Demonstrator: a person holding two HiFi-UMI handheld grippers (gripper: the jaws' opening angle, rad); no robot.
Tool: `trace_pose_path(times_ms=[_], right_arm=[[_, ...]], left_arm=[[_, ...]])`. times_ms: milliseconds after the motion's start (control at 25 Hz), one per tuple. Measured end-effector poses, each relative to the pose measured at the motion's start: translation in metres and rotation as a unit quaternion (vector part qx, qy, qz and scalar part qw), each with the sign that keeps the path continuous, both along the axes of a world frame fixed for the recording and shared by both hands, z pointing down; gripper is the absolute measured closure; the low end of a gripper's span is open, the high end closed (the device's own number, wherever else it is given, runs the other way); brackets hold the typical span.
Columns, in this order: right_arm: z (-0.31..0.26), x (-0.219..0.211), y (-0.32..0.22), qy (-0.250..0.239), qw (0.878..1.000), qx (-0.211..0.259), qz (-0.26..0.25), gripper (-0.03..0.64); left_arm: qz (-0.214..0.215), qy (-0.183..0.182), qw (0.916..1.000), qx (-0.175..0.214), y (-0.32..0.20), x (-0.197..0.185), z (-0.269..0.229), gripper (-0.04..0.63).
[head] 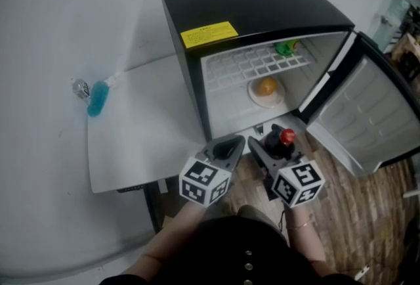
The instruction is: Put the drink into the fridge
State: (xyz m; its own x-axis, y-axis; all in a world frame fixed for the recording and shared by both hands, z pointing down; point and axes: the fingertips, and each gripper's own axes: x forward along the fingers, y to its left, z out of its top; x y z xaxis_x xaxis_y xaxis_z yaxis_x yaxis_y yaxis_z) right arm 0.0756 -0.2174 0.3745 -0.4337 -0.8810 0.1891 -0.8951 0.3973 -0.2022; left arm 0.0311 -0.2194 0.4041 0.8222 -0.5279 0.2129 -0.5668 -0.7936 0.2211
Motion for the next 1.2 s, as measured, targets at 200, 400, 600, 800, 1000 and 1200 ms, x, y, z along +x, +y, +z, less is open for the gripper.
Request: trace_pose_path(times_ms=[200,400,600,800,1000,1200], right_arm=[[0.006,0.002,-0.006,0.006,1.0,-0.004,-0.002,0.287],[0.009,0.005,-0.01,0.013,1.0,-0.011,-0.009,0.288],[0.006,0.008,-0.018,0.015,1.0,-0.007,-0.025,0.288],[0.002,0.014,-0.023,0.022,0.999,-0.007,-0.043,0.287],[0.001,0.014,-0.028,0.031,0.997,-0.008,-0.063,0.287],[0.0,0.012,-0.032,0.033,0.996,-0.004,-0.077,0.287]], left_arm=[[-0.001,0.005,0.9999,-0.015,-0.005,0.002,0.01,0.589],[-0.008,0.009,0.9998,-0.016,-0.01,0.005,0.01,0.589],[-0.021,0.01,0.9997,-0.011,-0.017,0.01,0.006,0.589],[-0.04,0.01,0.9991,-0.008,-0.021,0.016,0.0,0.589],[-0.051,0.0,0.9987,0.001,-0.022,0.017,-0.004,0.589],[-0.058,-0.014,0.9981,0.014,-0.027,0.018,-0.006,0.589]])
